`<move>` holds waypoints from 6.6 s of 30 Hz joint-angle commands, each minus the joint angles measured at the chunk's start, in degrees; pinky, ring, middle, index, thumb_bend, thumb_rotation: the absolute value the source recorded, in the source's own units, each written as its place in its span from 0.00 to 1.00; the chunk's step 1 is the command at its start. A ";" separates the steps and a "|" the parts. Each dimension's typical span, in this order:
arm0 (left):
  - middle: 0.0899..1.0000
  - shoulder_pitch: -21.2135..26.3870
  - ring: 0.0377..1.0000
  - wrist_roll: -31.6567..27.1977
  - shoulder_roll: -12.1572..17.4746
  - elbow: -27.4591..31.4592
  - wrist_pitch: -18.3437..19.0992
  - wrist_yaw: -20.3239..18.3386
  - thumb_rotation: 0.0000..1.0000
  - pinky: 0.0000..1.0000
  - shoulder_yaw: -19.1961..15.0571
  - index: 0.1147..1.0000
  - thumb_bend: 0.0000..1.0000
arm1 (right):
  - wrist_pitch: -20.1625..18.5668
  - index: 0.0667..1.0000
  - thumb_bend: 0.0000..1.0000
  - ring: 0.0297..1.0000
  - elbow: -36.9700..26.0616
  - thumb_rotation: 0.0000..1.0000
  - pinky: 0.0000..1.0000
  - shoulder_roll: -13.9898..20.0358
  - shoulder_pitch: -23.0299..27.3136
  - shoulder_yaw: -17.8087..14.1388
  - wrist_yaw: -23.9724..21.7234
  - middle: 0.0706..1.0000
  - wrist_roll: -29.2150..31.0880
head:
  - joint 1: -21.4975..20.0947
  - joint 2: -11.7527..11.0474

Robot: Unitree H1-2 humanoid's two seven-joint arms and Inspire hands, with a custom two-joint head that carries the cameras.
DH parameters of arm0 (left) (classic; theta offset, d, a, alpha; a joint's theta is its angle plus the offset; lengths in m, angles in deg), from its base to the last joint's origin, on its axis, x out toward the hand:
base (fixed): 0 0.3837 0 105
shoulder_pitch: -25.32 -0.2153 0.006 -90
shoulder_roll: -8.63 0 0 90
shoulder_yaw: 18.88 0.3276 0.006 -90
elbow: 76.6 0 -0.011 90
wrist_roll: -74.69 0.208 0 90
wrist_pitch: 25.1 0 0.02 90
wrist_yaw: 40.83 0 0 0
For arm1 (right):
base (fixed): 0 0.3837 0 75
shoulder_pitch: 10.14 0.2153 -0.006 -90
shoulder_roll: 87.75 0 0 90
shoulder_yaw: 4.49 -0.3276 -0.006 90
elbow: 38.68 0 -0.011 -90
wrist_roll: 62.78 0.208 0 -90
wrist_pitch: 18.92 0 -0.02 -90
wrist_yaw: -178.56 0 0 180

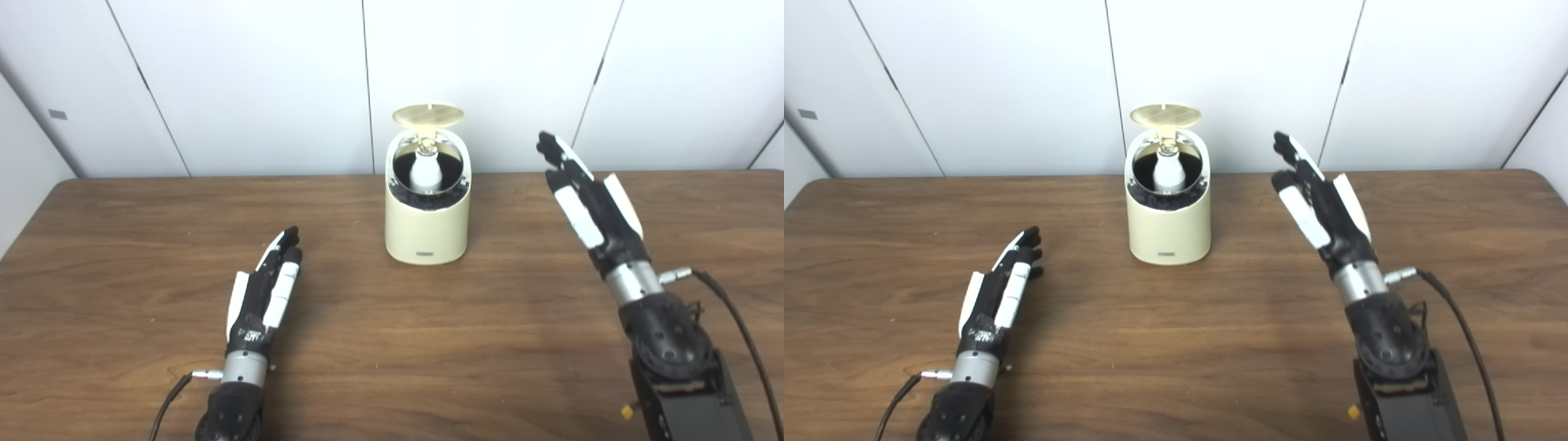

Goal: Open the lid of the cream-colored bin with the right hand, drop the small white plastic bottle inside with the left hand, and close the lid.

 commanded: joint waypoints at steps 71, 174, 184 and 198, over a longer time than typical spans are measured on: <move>0.93 0.64 0.93 2.05 -1.53 0.19 0.74 1.05 1.00 0.89 5.10 0.92 0.67 | -0.69 0.76 0.65 1.00 5.34 1.00 1.00 10.29 19.87 16.26 -16.30 1.00 -23.37 | 1.02 0.66; 0.91 1.31 0.90 4.72 -2.82 1.05 2.78 3.29 0.99 0.89 4.90 0.90 0.61 | -2.83 0.92 0.58 1.00 -2.98 1.00 1.00 6.51 11.27 13.83 -17.62 1.00 -28.33 | 2.16 1.41; 0.91 1.68 0.90 4.70 -2.57 0.84 2.64 3.19 0.99 0.89 4.66 0.90 0.62 | -3.59 0.92 0.57 1.00 -5.87 1.00 1.00 6.77 9.50 9.71 -16.83 1.00 -27.68 | 1.91 1.24; 0.90 2.21 0.91 4.52 -2.84 -0.32 1.35 3.54 0.99 0.89 4.22 0.89 0.63 | -3.76 0.93 0.58 1.00 -7.48 1.00 0.99 7.44 6.03 5.54 -15.73 1.00 -24.84 | 1.63 0.75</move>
